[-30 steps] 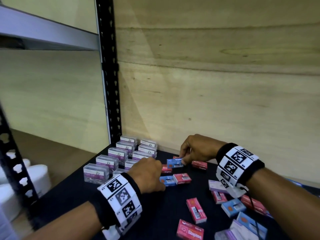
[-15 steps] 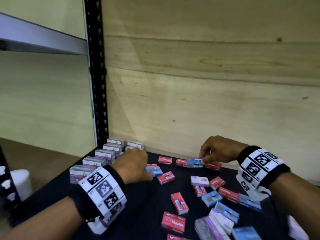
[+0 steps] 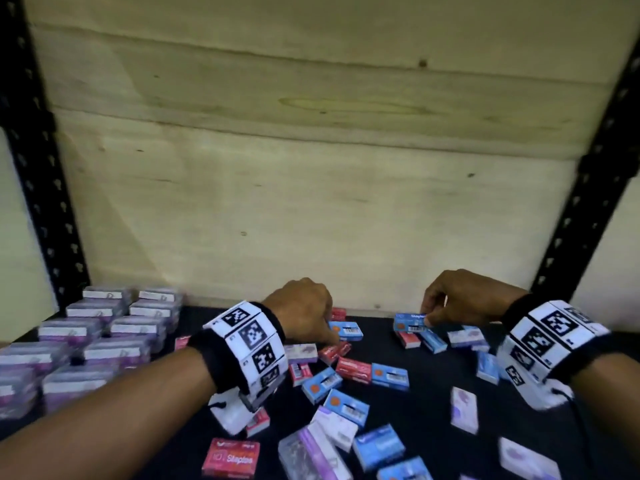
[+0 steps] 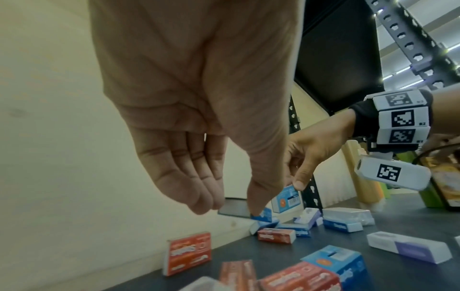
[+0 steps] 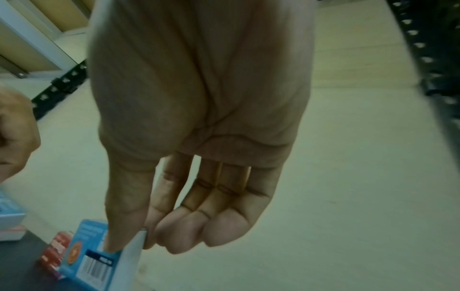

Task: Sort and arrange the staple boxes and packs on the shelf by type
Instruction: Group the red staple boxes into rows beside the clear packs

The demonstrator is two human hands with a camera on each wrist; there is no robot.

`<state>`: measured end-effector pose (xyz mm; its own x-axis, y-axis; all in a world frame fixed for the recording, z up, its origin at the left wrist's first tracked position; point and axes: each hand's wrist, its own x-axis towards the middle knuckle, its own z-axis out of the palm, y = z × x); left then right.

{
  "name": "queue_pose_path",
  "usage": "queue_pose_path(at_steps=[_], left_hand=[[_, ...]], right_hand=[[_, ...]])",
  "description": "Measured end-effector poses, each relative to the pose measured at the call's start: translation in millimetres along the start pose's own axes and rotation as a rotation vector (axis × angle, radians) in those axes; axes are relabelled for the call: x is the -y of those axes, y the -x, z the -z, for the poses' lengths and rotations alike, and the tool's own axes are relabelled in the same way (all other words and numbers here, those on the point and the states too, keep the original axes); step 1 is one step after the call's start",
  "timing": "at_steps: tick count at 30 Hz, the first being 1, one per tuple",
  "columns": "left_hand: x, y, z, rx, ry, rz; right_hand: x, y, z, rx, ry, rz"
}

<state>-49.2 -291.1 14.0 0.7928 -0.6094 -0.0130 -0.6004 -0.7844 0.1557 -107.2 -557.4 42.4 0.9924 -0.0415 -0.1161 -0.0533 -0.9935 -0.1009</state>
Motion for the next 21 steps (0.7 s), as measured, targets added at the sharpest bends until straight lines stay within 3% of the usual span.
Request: queue_pose_path(at_steps=[10, 21], left_hand=[[-67.1, -60.7, -28.5, 0.171, 0.078, -0.161], [-84.0, -76.0, -42.1, 0.28, 0.009, -0.192]], right_hand=[[-69.4, 17.7, -20.2, 0.139, -0.125, -0.094], [-79.3, 19.5, -26.9, 0.214, -0.125, -0.101]])
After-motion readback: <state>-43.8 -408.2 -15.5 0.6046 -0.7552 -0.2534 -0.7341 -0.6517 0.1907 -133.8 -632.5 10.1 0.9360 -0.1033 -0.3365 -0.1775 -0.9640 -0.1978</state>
